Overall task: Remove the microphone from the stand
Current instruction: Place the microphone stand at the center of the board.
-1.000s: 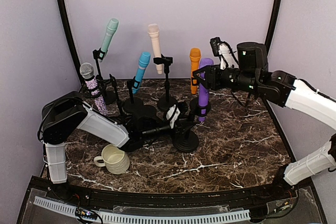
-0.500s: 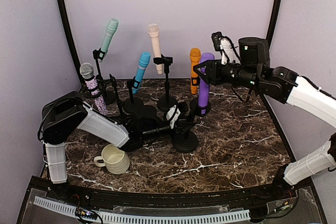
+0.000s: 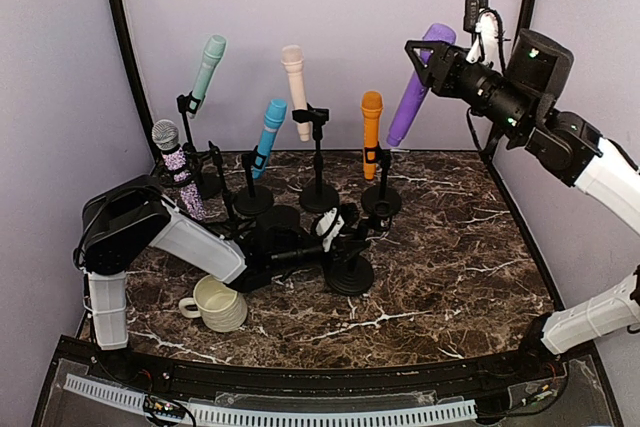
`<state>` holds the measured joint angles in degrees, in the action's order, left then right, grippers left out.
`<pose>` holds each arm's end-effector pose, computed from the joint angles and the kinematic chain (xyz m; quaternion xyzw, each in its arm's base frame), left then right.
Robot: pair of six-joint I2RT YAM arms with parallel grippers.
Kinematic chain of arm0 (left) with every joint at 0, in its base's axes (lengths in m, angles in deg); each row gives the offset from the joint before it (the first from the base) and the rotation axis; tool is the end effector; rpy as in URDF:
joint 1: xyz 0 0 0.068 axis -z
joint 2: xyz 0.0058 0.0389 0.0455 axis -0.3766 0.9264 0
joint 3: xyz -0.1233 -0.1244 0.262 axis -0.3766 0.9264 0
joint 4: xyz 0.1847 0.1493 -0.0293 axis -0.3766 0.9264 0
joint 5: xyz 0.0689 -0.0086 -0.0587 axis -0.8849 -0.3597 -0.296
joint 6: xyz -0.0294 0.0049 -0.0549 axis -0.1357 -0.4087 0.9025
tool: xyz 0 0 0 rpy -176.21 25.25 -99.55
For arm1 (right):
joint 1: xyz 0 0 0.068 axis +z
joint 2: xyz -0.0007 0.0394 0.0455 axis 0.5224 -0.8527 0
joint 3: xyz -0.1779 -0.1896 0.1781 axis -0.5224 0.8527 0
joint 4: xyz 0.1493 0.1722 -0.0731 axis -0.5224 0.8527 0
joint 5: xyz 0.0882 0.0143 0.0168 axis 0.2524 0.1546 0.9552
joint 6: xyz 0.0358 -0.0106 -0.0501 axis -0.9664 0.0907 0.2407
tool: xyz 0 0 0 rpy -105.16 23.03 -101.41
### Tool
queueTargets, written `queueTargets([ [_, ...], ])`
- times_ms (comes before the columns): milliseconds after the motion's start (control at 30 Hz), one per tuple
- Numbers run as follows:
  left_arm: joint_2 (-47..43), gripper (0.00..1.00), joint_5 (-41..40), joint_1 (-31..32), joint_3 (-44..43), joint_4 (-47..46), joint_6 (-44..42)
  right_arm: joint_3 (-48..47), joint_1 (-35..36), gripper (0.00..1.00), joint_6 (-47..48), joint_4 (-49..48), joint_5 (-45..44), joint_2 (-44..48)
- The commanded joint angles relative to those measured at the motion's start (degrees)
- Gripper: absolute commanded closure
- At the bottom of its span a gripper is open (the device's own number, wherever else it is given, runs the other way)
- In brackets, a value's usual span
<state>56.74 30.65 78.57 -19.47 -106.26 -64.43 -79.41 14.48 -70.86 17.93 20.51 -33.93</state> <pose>0.2320 -0.3672 0.2229 0.4548 0.5706 -0.3362 0.5955 0.1713 0.1596 0.5265 -0.0732 0.6388 0.3128 0.6991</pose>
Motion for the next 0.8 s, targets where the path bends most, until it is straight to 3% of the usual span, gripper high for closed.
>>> queueTargets([
  [0,0.8,1.0,-0.2,0.5,1.7,9.3,-0.5,0.0,-0.4,0.7,1.5,1.8,-7.6,-0.1],
  [367,-1.8,1.0,2.5,0.5,-3.4,4.9,6.4,11.3,-11.4,0.7,-6.9,10.4,-9.8,5.1],
  [767,12.9,1.0,4.8,0.7,-29.8,7.7,7.9,18.0,-12.8,0.7,-12.7,22.1,-8.1,13.2],
])
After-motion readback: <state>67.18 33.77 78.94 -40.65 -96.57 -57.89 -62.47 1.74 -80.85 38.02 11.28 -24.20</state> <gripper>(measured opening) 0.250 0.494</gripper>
